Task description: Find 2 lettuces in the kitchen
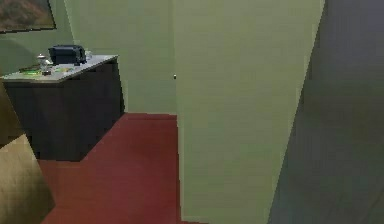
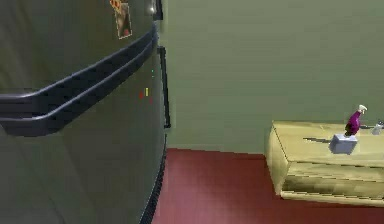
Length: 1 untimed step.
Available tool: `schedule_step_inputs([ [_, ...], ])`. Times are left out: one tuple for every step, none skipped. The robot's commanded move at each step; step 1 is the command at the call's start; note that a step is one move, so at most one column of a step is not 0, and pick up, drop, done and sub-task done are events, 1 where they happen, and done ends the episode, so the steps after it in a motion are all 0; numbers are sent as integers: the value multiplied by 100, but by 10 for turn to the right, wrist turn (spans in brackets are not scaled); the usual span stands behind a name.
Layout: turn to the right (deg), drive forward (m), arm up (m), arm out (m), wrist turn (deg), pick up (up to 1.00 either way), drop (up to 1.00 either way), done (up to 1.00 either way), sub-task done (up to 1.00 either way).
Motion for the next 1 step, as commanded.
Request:
schedule_step_inputs([
  [-450,0,0,0,0,0,0,0,0],
])
